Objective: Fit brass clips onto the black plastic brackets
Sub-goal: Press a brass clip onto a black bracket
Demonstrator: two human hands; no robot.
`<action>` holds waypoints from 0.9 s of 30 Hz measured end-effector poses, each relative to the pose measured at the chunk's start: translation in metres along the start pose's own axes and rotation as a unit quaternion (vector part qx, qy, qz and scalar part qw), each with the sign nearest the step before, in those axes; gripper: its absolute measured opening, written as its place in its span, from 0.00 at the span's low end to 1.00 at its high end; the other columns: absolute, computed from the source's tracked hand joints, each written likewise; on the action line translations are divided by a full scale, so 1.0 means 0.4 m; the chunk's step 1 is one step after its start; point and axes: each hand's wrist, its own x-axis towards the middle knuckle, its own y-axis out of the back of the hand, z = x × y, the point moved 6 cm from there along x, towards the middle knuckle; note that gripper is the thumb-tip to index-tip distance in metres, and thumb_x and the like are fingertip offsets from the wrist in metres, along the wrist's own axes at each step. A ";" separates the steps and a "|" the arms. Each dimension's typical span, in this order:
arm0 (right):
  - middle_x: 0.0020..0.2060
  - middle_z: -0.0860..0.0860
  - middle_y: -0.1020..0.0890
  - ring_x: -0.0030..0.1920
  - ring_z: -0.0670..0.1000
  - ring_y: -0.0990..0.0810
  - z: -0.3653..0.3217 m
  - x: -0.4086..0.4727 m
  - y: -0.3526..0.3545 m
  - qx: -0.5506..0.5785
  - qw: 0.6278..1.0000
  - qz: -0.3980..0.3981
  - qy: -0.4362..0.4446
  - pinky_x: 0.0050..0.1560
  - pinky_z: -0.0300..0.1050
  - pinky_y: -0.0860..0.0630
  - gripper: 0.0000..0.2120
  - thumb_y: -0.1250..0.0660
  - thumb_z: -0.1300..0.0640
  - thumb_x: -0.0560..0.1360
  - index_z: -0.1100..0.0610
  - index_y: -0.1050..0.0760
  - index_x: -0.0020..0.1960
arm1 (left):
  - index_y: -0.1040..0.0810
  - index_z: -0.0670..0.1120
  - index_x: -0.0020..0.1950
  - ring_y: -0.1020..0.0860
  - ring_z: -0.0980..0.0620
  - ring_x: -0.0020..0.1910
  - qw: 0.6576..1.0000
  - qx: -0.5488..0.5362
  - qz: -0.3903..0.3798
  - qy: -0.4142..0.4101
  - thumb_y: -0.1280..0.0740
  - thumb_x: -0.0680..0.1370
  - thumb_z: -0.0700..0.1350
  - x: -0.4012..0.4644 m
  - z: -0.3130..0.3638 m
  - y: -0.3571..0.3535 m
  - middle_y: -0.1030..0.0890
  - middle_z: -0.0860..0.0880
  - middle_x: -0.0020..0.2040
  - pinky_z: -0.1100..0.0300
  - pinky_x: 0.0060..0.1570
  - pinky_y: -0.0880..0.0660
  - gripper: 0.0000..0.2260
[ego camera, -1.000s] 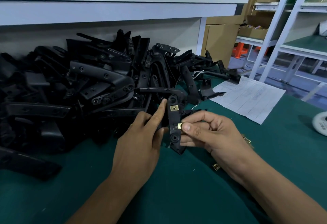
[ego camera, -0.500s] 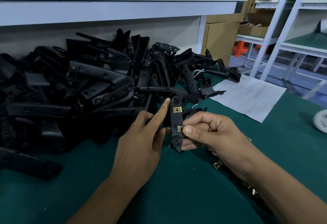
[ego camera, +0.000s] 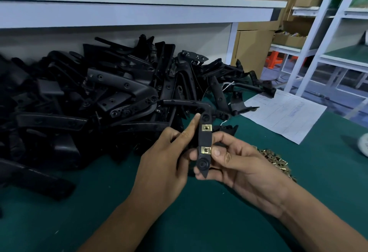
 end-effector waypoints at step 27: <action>0.48 0.43 0.25 0.54 0.54 0.28 -0.126 -0.078 0.209 -0.716 0.612 0.326 -0.081 0.57 0.55 0.28 0.05 0.31 0.53 0.79 0.44 0.25 0.48 | 0.49 0.74 0.79 0.28 0.58 0.41 0.996 0.072 -0.004 0.051 0.39 0.81 0.58 0.003 0.008 0.001 0.33 0.62 0.48 0.69 0.34 0.33 0.30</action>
